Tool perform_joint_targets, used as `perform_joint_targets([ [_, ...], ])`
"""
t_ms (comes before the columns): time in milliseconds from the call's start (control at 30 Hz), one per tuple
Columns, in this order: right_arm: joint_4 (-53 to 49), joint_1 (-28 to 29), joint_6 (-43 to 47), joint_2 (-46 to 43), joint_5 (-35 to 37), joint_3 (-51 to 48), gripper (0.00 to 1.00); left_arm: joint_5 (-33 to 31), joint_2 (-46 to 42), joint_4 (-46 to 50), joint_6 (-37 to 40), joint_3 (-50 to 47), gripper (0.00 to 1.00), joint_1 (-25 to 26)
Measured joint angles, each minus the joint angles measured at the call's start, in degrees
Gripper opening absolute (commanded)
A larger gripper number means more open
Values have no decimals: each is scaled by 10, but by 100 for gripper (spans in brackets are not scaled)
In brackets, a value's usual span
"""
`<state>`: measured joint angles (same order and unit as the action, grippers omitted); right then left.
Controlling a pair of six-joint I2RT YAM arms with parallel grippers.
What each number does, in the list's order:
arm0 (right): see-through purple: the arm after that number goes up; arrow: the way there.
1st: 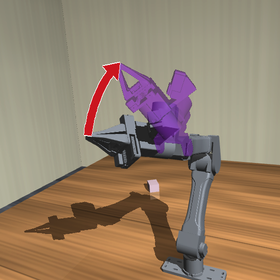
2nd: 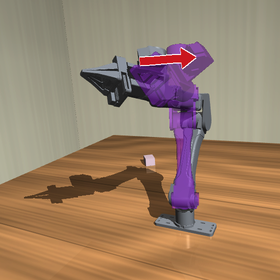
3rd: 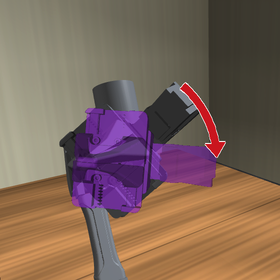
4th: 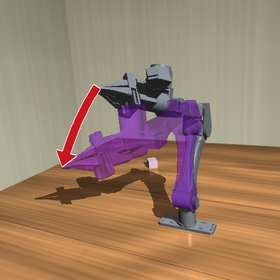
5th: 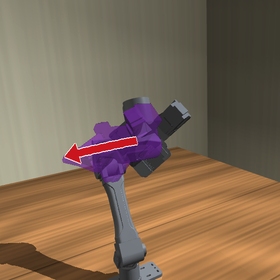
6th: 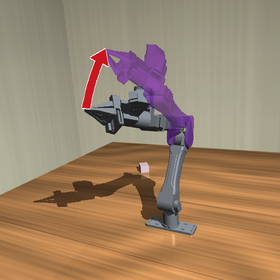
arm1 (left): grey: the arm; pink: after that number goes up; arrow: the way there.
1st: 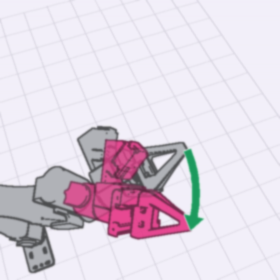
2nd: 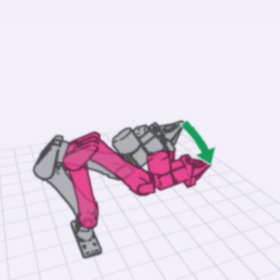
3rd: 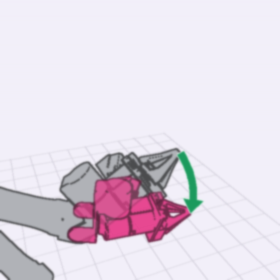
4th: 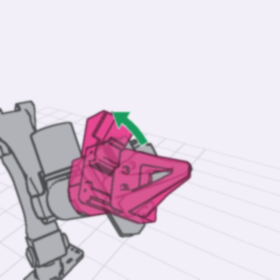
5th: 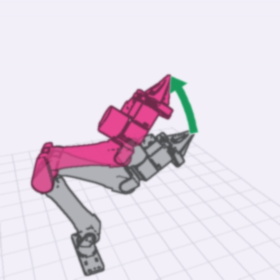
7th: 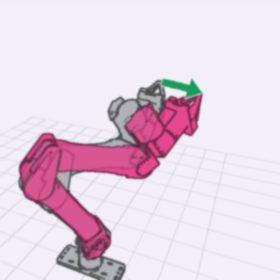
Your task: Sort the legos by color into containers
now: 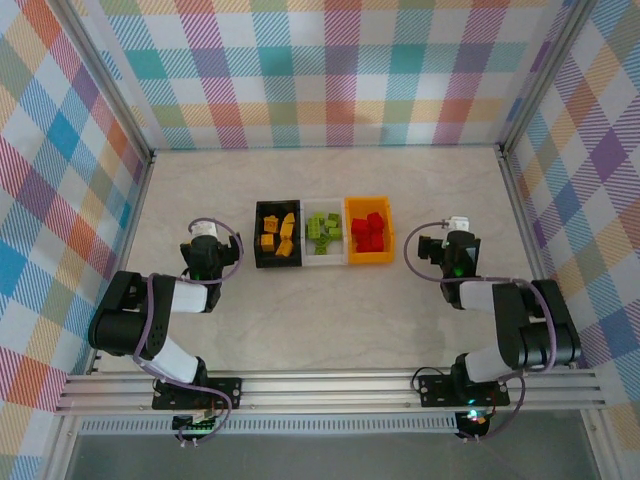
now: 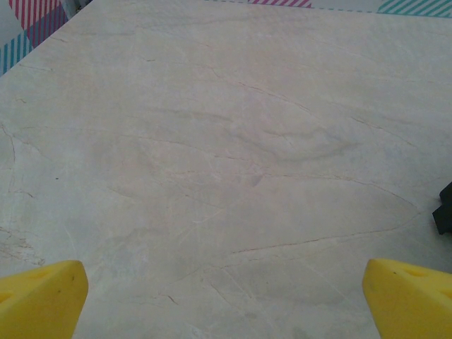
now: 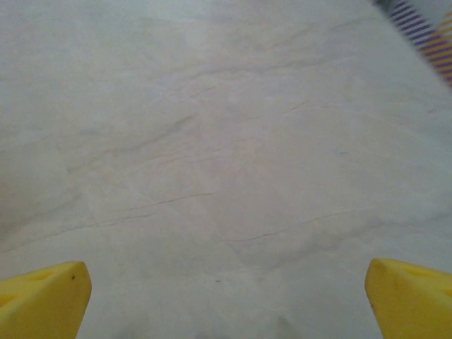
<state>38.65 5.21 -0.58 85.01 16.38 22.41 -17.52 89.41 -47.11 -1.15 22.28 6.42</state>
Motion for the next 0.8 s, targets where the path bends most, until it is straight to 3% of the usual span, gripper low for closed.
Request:
perform_joint_targets([
  [233,66,-37,-3,28,-78,1,100,1,0,0,0,0,100,0],
  [800,93,-37,-5,28,-99,1,100,2,0,0,1,0,100,-1],
])
